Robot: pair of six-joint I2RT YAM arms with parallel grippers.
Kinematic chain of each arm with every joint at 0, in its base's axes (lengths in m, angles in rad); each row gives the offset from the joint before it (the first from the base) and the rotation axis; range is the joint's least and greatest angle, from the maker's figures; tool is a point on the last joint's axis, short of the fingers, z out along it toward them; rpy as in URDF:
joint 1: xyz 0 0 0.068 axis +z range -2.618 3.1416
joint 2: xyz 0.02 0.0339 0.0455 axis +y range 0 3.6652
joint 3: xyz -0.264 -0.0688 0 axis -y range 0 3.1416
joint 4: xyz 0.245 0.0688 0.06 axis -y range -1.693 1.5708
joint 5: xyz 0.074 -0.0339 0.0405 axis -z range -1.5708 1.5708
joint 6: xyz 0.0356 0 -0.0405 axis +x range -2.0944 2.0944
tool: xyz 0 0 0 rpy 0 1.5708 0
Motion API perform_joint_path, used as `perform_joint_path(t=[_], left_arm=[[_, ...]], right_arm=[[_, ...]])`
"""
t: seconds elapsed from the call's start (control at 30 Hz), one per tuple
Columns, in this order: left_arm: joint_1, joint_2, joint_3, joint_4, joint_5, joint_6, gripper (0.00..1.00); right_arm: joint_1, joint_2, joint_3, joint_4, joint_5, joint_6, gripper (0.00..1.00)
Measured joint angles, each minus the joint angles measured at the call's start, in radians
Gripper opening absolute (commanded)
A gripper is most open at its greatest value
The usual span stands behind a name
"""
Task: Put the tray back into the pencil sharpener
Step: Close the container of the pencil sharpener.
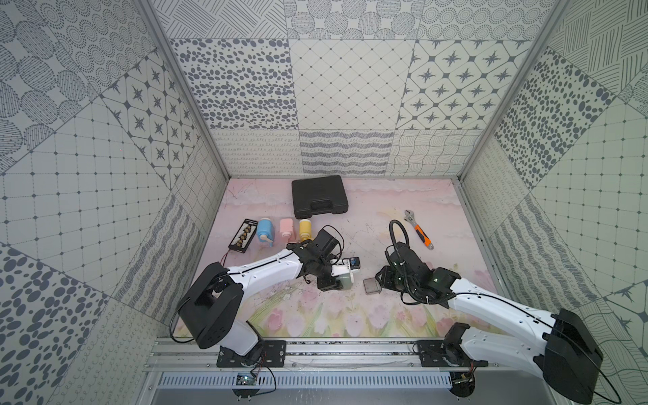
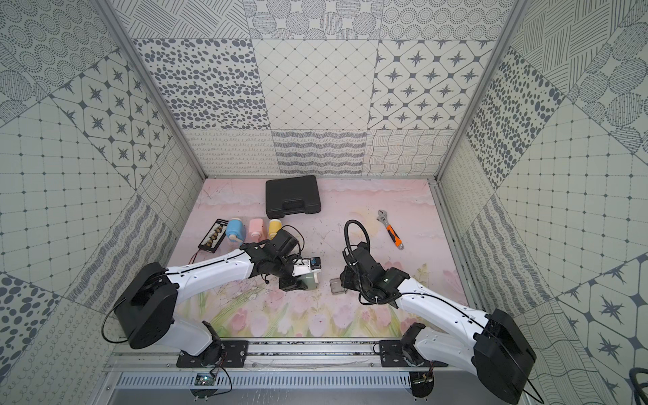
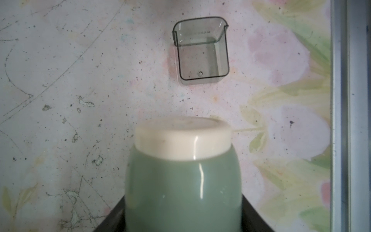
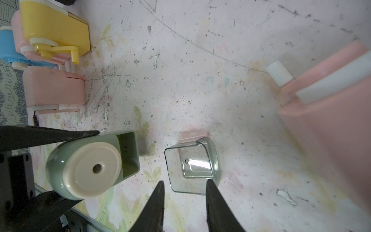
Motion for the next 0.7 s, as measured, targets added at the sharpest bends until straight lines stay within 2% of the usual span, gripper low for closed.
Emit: perform_joint_path(t=[0.4,0.7], left_arm=[[0.0,0.055,0.007,0.002,0.016,-0.017,0.5],[0.0,0.077,0.02,0.005,0.024,-0.038,0.68]], right_arm=[[0.0,-0.037,-0.023,-0.007,0.0,0.008,0.37],[0.0,0.007,-0.027,-0.029,0.0,0.033,0.37]])
